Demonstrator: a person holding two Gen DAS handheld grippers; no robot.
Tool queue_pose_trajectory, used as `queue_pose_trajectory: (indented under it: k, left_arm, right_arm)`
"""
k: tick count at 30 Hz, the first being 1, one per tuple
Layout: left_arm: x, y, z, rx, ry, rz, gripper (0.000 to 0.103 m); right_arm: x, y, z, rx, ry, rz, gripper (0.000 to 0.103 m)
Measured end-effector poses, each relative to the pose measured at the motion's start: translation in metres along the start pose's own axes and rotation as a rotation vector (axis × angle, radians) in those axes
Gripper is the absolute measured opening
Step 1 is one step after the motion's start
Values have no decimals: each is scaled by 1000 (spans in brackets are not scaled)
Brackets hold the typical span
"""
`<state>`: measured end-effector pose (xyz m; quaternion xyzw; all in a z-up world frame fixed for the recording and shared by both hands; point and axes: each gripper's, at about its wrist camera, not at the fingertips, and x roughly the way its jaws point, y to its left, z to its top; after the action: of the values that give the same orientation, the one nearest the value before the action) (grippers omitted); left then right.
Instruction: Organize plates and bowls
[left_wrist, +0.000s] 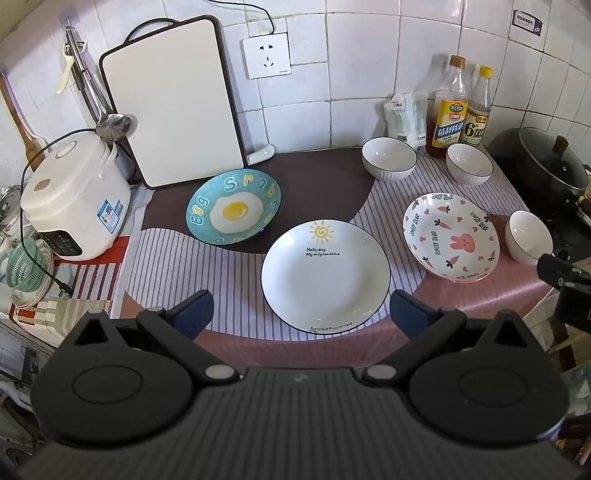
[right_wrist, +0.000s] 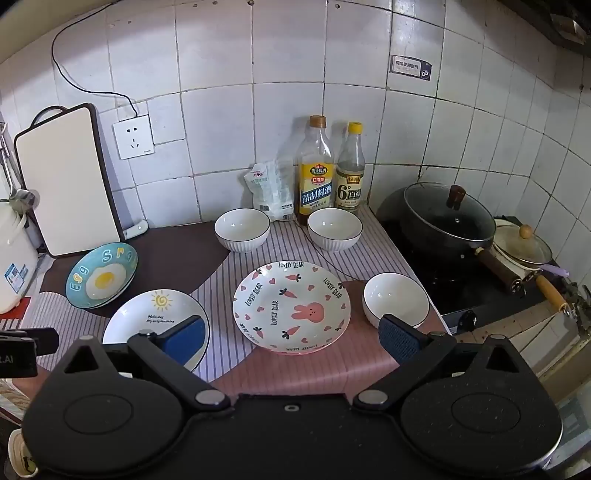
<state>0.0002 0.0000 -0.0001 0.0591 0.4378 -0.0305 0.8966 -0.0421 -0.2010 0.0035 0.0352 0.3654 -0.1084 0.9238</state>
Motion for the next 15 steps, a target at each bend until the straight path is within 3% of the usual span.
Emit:
queue_pose_trajectory:
  k: [15]
  left_arm:
    - [4, 1, -16, -59, -1, 3, 103]
  right_arm:
    - [-1, -7, -8, 3, -2, -6, 102]
